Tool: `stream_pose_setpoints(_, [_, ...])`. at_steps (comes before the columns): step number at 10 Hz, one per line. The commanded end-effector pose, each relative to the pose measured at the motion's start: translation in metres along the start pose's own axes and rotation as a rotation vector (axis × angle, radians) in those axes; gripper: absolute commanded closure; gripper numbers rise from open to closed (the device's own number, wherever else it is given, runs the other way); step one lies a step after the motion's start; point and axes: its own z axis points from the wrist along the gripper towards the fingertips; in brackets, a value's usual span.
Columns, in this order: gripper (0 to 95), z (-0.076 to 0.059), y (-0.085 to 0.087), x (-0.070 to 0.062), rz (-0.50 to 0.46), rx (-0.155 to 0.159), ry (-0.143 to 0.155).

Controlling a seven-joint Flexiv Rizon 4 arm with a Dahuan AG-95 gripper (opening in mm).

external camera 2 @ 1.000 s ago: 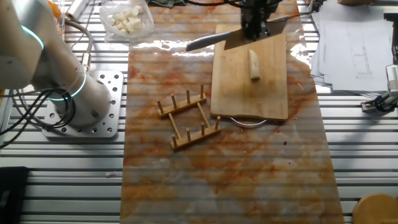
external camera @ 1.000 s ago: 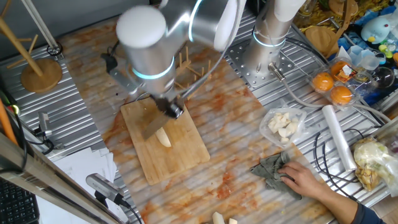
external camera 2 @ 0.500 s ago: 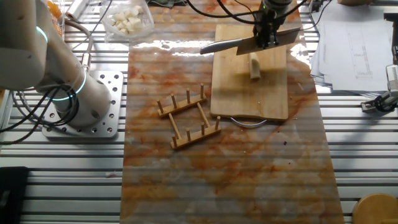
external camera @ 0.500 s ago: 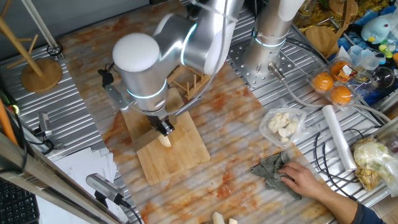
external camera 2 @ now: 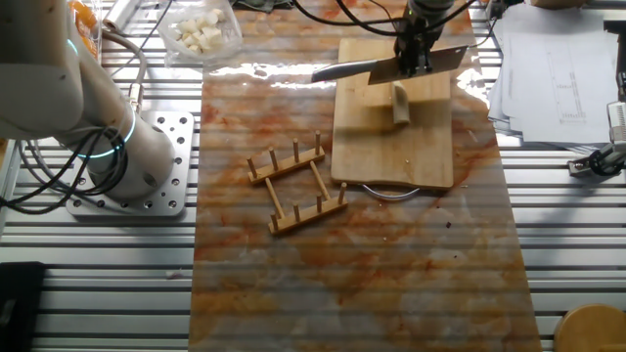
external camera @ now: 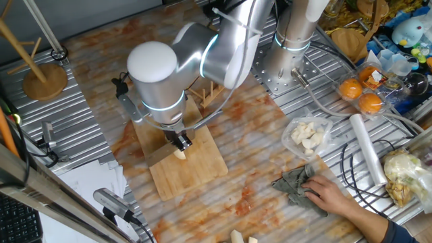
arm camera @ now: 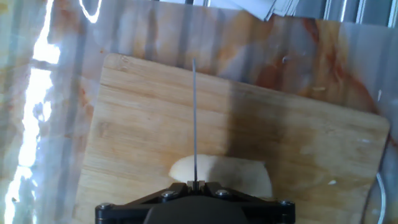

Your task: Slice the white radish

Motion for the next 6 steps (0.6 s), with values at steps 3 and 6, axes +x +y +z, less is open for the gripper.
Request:
stream_pose_setpoints(3, [95.0, 0.009, 0.006, -0.010, 0.009, -0.006, 0.006])
stream_pose_setpoints(6, [95.0, 0.015, 0.005, -0.009, 0.011, -0.010, 0.011])
